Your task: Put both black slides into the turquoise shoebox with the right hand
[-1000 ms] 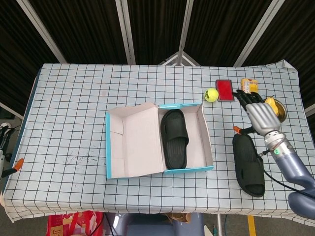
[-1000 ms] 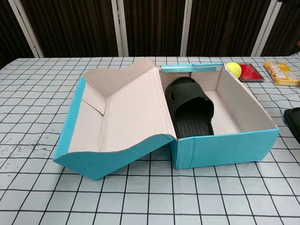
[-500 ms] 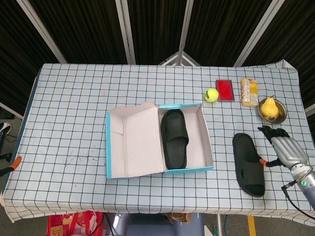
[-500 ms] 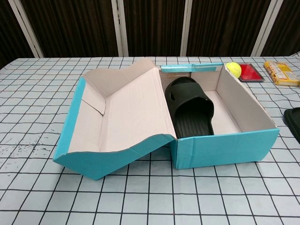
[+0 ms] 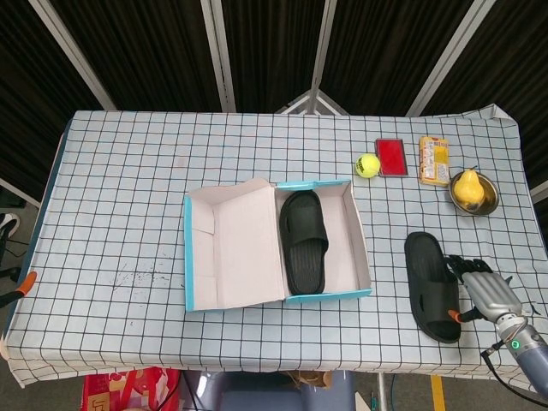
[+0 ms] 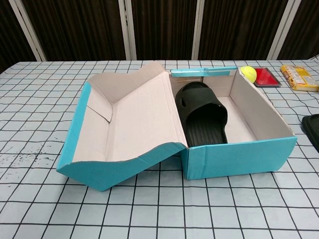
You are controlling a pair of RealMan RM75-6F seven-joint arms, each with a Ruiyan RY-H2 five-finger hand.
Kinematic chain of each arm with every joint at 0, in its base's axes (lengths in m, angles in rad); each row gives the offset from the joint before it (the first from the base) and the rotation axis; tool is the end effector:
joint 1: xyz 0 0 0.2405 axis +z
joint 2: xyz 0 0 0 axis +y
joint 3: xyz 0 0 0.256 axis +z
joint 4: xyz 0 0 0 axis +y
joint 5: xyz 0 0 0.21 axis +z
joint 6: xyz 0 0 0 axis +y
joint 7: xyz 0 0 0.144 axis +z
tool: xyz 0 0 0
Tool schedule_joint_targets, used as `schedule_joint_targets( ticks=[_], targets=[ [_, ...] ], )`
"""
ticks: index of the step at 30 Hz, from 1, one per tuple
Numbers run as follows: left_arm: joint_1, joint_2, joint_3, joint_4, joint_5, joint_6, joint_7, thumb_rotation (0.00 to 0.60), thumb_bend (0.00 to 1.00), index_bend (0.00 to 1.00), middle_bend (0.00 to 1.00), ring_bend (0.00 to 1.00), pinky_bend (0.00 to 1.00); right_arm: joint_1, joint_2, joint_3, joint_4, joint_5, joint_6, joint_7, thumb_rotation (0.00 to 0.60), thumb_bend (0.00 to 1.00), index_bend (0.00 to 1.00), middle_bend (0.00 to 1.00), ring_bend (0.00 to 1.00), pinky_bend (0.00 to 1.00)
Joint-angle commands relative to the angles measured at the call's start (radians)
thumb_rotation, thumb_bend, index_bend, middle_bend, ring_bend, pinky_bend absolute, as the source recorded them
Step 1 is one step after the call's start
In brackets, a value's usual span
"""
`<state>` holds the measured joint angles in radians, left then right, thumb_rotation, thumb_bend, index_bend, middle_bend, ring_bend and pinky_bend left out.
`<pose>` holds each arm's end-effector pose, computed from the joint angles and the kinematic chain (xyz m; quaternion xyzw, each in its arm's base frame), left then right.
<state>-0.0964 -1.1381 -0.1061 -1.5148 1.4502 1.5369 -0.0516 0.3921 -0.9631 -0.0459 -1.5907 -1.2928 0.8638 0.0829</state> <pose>-0.3243 0.1968 0.1811 -0.5597 -0.3545 -0.4120 0.6255 -0.3404 -0.2395 0.1470 0.6848 -0.5069 0.1851 0.4897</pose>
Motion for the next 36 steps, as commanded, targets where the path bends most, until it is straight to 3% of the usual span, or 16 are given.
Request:
schedule_joint_targets(
  ticks=[1,19,36],
  targets=[
    [0.000,-0.002,0.000,0.001,0.004,0.004,-0.002,0.600,0.31,0.00,0.00,0.00,0.00,-0.013,-0.007,-0.004,-0.005,0.009,0.014,-0.018,0.600,0.26,0.01,0.07,0.09,0.00],
    [0.001,0.007,0.005,-0.017,-0.002,-0.011,0.010,0.600,0.31,0.00,0.00,0.00,0.00,-0.098,-0.022,-0.042,-0.046,-0.018,0.110,-0.096,0.600,0.26,0.01,0.07,0.09,0.00],
    [0.002,0.008,0.002,-0.015,-0.012,-0.015,0.011,0.600,0.31,0.00,0.00,0.00,0.00,-0.076,-0.161,0.006,0.032,0.016,0.085,-0.115,0.600,0.26,0.01,0.07,0.09,0.00]
  ],
)
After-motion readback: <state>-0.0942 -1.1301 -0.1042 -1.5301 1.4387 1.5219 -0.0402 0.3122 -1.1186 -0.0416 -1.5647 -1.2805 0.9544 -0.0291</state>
